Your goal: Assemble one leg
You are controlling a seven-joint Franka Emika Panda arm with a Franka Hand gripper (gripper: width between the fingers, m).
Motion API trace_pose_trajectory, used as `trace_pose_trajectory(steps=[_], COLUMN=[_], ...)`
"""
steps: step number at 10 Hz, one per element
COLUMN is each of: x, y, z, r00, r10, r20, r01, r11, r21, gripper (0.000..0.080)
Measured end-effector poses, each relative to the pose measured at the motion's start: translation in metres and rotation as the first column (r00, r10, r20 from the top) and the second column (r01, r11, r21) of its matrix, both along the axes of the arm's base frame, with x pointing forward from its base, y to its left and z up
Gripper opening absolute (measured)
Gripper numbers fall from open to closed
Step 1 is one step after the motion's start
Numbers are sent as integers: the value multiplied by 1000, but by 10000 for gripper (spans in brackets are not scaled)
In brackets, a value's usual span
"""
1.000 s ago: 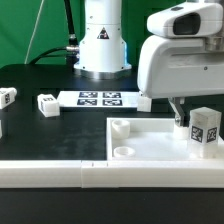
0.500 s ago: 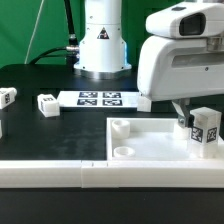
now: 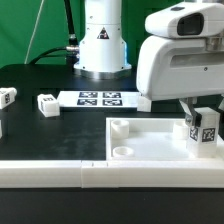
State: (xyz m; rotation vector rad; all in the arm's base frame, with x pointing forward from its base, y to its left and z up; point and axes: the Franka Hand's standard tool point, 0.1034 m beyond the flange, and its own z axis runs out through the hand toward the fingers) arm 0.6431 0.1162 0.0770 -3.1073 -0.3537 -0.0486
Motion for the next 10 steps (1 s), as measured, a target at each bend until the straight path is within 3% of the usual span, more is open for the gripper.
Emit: trace_pose_trajectory(steps=[3,5,10], x=[0,-1,-4], y=[-4,-6,-27], z=[0,-1,-1], r00=[944,856,566], r10=[-330,-517,-824], r20=[-10,-28,-21], r01=[330,518,824], r11=[944,855,566], r21=[22,37,17], gripper=[291,292,302])
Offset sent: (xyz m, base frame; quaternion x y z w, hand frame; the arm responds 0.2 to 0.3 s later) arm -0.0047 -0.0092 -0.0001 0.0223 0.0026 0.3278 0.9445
